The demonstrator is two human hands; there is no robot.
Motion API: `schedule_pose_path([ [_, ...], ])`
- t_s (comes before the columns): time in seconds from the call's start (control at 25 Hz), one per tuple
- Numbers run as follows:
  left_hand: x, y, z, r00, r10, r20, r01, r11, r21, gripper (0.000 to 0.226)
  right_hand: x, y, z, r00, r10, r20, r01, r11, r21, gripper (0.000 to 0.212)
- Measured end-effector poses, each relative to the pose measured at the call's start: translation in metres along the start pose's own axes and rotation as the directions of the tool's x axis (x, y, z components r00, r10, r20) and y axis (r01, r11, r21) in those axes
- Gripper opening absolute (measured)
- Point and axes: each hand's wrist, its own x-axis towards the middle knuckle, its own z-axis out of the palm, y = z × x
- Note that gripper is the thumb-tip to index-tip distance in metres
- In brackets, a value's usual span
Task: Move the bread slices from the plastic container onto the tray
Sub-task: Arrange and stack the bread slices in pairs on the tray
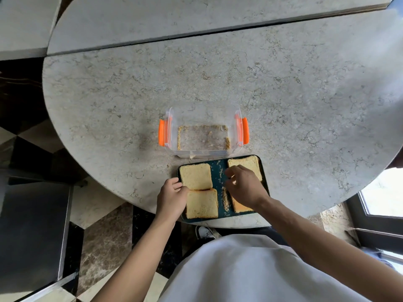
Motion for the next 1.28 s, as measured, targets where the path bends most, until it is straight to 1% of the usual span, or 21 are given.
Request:
schedule_pose_path([
  [0.12,0.005,0.005,0.007,1.000,-0.008,0.006,0.008,1.000,0.004,0.045,0.021,-0.021,0.019,0.995,0.021,0.100,-0.023,1.000,0.014,0.011],
  [0.24,0.004,0.007,0.012,1.000,0.003,0.015,-0.002,1.000,-0.001,0.046,0.028,-0.027,0.031,0.991,0.083,0.103,-0.089,0.994,0.056,0.013],
  [0.48,0.011,0.004,0.009,1.000,0.021,0.005,-0.021,1.000,-0.017,0.046,0.036,-0.029,0.042,0.985,0.123,0.124,-0.137,0.984,0.111,0.018],
  [0.64,0.017,-0.001,0.007,1.000,0.008,0.017,-0.007,1.000,-0.029,0.044,0.036,-0.030,0.041,0.985,0.119,0.126,-0.133,0.984,0.114,0.026],
  [0.72,0.016,-0.002,0.009,1.000,0.020,0.016,-0.019,0.999,-0.033,0.043,0.033,-0.031,0.039,0.988,0.100,0.121,-0.115,0.985,0.126,0.025],
  [0.8,0.013,-0.005,0.009,0.999,0.035,-0.012,-0.036,0.999,-0.035,0.041,0.027,-0.029,0.039,0.991,0.097,0.094,-0.108,0.986,0.127,0.019],
  [0.88,0.008,-0.009,0.009,0.997,0.054,-0.059,-0.053,0.998,0.024,0.035,0.018,-0.024,0.040,0.991,0.112,0.074,-0.119,0.988,0.100,0.018],
  [0.96,0.003,-0.015,0.011,0.995,0.057,-0.077,-0.049,0.994,0.097,0.031,0.006,-0.019,0.043,0.988,0.134,0.076,-0.140,0.987,0.076,0.024],
  [1.08,-0.006,-0.022,0.016,0.997,0.067,-0.047,-0.058,0.983,0.173,0.029,-0.006,-0.017,0.048,0.985,0.144,0.091,-0.151,0.985,0.082,0.031],
  [1.28,-0.014,-0.024,0.017,0.992,0.126,-0.012,-0.119,0.960,0.253,0.035,-0.009,-0.017,0.048,0.988,0.131,0.080,-0.141,0.982,0.128,0.029],
])
